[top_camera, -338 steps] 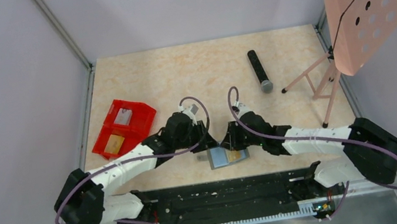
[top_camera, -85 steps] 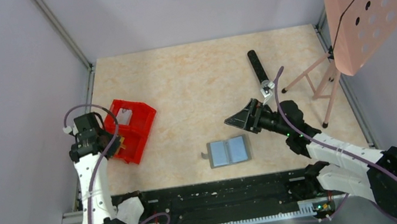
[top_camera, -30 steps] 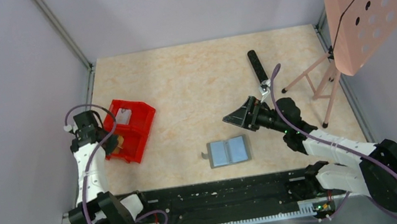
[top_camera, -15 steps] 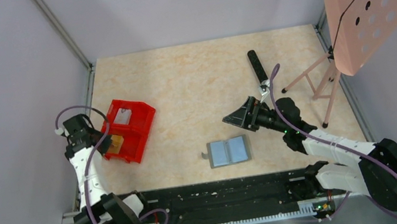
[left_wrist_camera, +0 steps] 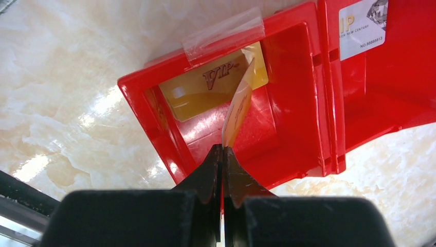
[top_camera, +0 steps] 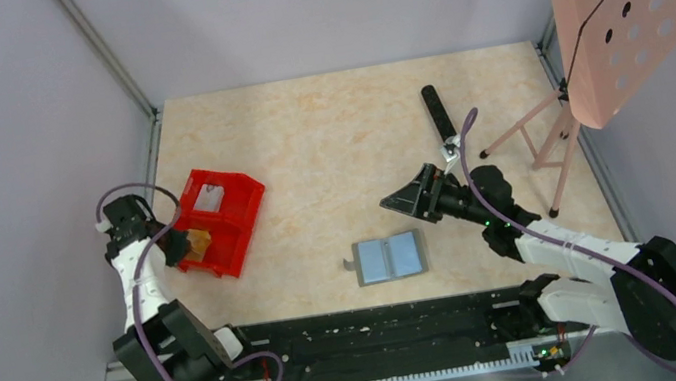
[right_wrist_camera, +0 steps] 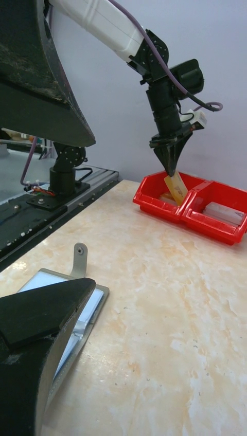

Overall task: Take the credit cards out of the card holder
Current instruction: Place the credit card in the storage box.

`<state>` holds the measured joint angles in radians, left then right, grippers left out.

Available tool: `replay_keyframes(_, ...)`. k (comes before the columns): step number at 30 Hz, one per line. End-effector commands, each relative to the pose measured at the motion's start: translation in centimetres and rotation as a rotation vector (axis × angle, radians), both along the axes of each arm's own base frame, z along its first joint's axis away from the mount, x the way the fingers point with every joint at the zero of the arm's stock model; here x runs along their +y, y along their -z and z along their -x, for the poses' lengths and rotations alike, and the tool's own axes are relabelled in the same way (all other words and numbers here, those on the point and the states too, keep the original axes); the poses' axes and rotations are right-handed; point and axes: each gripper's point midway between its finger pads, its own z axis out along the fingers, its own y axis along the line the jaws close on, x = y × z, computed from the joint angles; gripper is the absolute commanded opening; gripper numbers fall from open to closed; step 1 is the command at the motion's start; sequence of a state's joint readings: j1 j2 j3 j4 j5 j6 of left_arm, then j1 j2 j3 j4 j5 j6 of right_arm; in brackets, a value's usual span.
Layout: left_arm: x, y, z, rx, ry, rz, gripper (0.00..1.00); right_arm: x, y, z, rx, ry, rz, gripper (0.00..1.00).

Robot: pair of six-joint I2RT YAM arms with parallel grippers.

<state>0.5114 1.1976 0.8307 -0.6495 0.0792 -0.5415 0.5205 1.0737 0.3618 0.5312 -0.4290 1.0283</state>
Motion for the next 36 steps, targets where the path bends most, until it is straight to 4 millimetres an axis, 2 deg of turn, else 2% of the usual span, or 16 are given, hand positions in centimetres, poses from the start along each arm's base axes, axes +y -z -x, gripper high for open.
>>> replay_keyframes(1,1.9,-1.1,-0.6,-0.006,-0.029,-0.068,0.00,0.1,-3.4,-0.8,-0.105,0.000,-0.037,0.99)
replay_keyframes(7,2.2,-0.9,-0.9,0.001,-0.048,-0.051,0.00,0.1,-3.2,-0.9,-0.102,-0.003,-0.035,0.99)
replay_keyframes(14,1.4,-2.0,-1.8,-0.079,-0.036,-0.007,0.00,0.1,-3.1,-1.0,-0.103,-0.001,-0.031,0.99)
replay_keyframes(18,1.7,-2.4,-1.7,-0.099,-0.054,-0.001,0.00,0.2,-3.0,-1.0,-0.101,-0.002,-0.029,0.99)
replay_keyframes(36,3.0,-1.6,-1.6,-0.120,-0.114,0.071,0.00,0.1,-3.3,-1.0,-0.112,-0.002,-0.027,0.99)
